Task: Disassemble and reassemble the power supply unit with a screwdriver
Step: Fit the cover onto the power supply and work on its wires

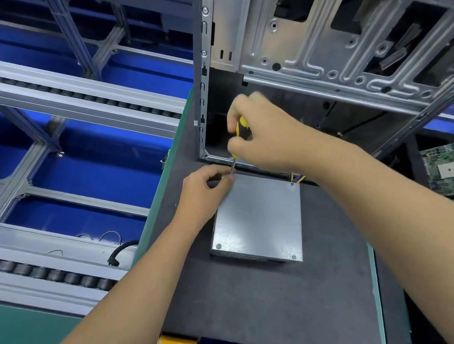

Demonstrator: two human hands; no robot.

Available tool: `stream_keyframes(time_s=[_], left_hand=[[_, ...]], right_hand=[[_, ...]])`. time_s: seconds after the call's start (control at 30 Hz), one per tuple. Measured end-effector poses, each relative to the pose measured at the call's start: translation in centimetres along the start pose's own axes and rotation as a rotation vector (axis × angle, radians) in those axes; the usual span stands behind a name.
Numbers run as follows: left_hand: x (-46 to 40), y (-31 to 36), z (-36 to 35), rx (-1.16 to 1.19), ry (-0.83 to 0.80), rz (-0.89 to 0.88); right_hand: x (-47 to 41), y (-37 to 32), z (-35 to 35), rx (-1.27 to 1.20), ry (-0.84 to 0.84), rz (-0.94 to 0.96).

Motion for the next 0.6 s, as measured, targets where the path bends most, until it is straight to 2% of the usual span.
stream_keyframes(time_s=[0.07, 0.17, 0.23, 0.33, 0.4, 0.47, 0.53, 0.6], left_hand=[[-0.3, -0.1, 0.1, -0.04, 0.002, -0.021], [-0.3, 0.1, 0.0, -0.089, -0.01, -0.054], [-0.3, 0.3, -0.1, -0.123, -0.014, -0.058], [-0.3, 0.9, -0.3, -0.193, -0.039, -0.089], [-0.4, 1.6, -0.6, -0.284, -0.057, -0.167], [-0.8, 2.7, -1.4, -0.357, -0.087, -0.28], [-1.2, 3.8, -3.1, -0.396, -0.171, -0.386], [-1.6, 4.6, -4.8, -0.414, -0.273, -0.432]], right_hand=[[0.0, 0.3, 0.4, 0.076, -0.041, 0.03], [-0.2, 0.3, 0.3, 0.313, 0.191, -0.066], [-0.1, 0.4, -0.2, 0.33, 0.335, -0.135], [0.2, 1.8, -0.5, 0.089, 0.391, -0.191], [0.8, 4.0, 0.1, -0.067, 0.492, -0.224], [1.9, 7.0, 1.3, -0.33, 0.608, -0.296], [3.4, 10.3, 1.8, -0.572, 0.686, -0.397], [4.6, 12.7, 1.3, -0.613, 0.733, -0.497]])
Point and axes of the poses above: each hand's wrist, its own x-axis away from the middle knuckle, its own z-axis out of the back of the hand, y = z × x, the point moved 1 cm from there along -x, towards the middle knuckle, and after that the axes turned 13 degrees about -z, right-handed, at the moved point
